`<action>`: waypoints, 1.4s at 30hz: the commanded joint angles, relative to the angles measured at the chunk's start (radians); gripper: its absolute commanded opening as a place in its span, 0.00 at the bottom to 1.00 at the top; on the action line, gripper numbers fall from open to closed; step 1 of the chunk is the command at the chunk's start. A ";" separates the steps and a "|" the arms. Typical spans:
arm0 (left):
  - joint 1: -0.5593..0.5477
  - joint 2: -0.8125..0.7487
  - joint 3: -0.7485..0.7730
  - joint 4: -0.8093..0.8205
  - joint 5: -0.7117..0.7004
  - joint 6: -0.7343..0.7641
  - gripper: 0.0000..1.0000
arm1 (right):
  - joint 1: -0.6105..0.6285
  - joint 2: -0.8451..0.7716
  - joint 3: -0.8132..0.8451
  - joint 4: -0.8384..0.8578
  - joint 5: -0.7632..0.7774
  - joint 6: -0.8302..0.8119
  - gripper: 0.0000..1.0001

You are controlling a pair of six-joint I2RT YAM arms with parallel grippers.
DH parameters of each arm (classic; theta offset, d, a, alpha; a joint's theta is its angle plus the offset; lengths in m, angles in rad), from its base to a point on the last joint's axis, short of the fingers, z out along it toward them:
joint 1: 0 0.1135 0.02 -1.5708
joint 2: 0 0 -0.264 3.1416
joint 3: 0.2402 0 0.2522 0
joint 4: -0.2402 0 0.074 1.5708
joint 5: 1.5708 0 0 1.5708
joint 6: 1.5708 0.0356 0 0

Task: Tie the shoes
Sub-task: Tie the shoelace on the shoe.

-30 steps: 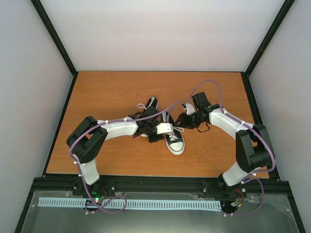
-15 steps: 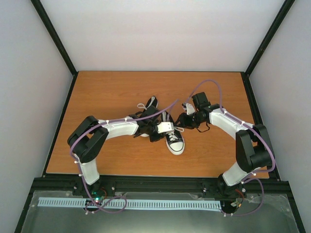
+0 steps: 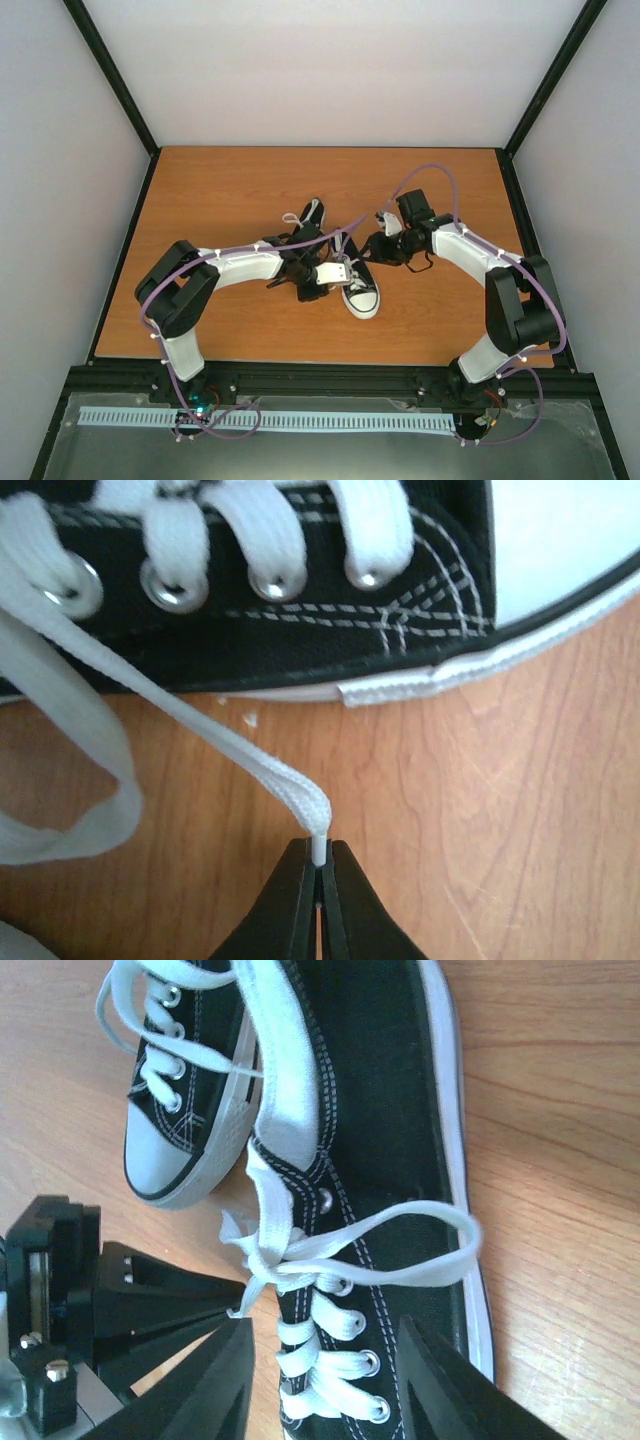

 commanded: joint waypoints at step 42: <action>0.061 0.047 0.072 0.171 -0.048 0.073 0.47 | -0.095 0.232 0.014 0.180 -0.204 -0.005 0.37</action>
